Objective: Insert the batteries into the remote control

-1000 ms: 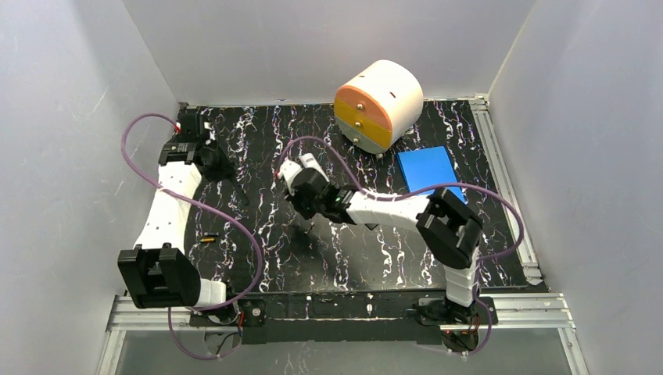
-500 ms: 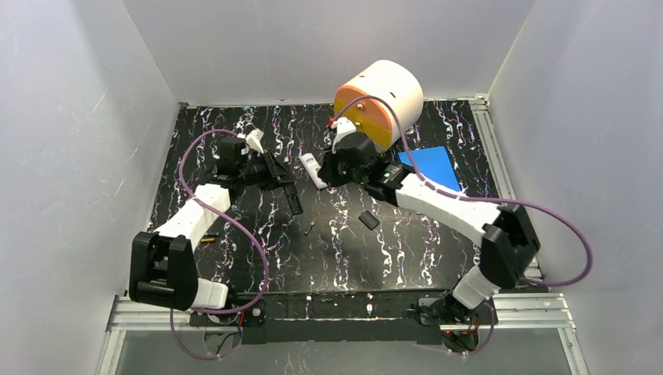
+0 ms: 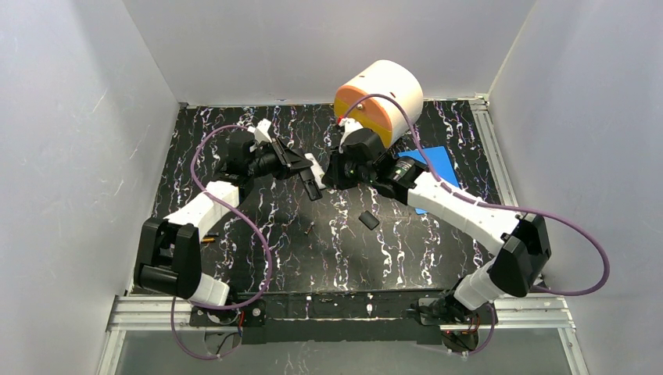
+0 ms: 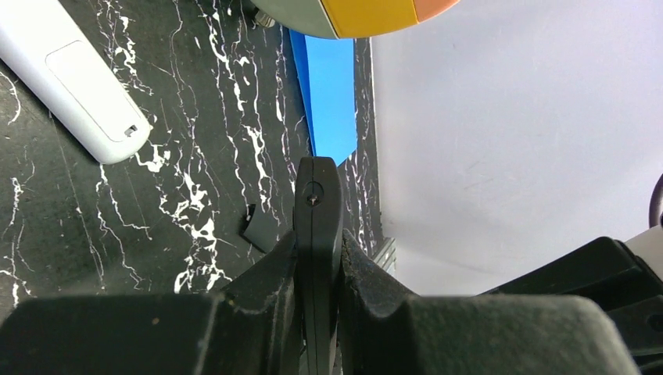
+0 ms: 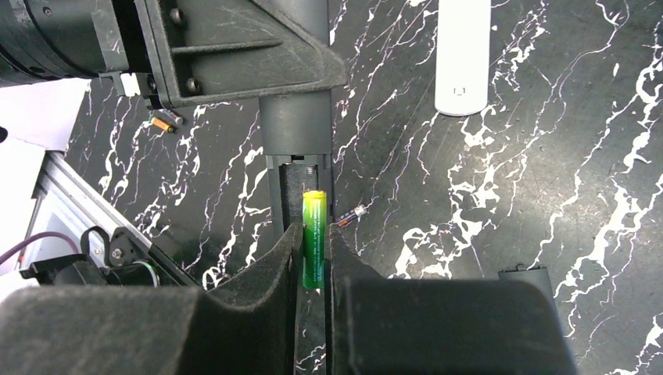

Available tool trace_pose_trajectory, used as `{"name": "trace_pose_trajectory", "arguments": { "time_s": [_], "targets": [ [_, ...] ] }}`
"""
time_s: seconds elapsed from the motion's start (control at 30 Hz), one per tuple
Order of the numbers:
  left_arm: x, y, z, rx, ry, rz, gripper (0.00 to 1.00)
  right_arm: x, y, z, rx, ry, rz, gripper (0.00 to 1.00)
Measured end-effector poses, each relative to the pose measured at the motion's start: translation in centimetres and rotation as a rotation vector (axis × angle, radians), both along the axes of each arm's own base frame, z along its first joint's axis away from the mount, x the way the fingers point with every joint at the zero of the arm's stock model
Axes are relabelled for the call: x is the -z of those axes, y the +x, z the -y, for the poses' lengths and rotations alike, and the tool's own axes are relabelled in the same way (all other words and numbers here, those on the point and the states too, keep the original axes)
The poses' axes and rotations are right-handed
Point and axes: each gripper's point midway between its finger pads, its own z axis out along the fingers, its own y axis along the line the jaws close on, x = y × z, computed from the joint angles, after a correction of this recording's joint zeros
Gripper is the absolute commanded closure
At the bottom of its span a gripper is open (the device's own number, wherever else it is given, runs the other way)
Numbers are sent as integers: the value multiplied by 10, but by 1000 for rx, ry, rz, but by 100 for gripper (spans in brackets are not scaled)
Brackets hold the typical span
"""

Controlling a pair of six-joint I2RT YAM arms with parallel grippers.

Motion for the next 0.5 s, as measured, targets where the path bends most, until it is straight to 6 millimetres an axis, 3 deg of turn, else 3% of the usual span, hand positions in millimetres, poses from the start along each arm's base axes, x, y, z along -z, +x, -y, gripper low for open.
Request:
{"name": "trace_pose_trajectory", "arguments": {
  "time_s": [0.5],
  "targets": [
    [-11, 7, 2, -54, -60, -49, 100, 21, -9, -10, -53, -33, -93, 79]
  ]
}}
